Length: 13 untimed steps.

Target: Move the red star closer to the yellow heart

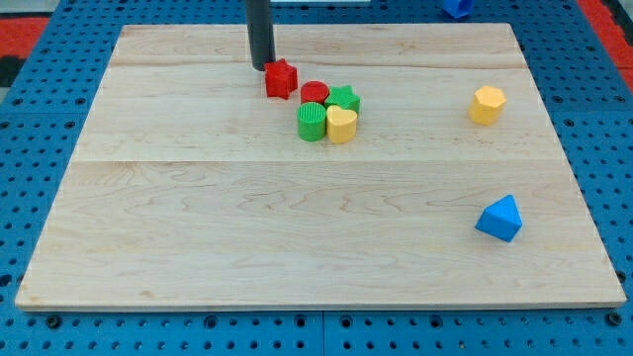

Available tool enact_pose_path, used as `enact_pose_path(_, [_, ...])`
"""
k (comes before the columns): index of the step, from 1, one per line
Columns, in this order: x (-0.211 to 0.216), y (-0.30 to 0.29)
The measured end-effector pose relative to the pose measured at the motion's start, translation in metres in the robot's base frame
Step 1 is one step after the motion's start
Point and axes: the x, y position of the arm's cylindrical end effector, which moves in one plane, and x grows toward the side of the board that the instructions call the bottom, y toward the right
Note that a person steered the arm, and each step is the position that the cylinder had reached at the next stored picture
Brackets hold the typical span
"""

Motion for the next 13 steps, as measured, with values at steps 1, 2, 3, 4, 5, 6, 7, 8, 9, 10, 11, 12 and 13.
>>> enact_pose_path(1, [0.014,-0.008])
enact_pose_path(2, [0.024,-0.036])
enact_pose_path(3, [0.035,-0.016])
enact_pose_path(4, [0.043,0.016])
enact_pose_path(5, [0.033,0.018])
enact_pose_path(6, [0.018,0.017])
enact_pose_path(7, [0.016,0.034])
enact_pose_path(8, [0.015,0.047])
enact_pose_path(9, [0.0,0.049])
enact_pose_path(10, [-0.007,0.075])
enact_pose_path(11, [0.006,0.109])
enact_pose_path(12, [0.015,0.177])
enact_pose_path(13, [0.023,0.193])
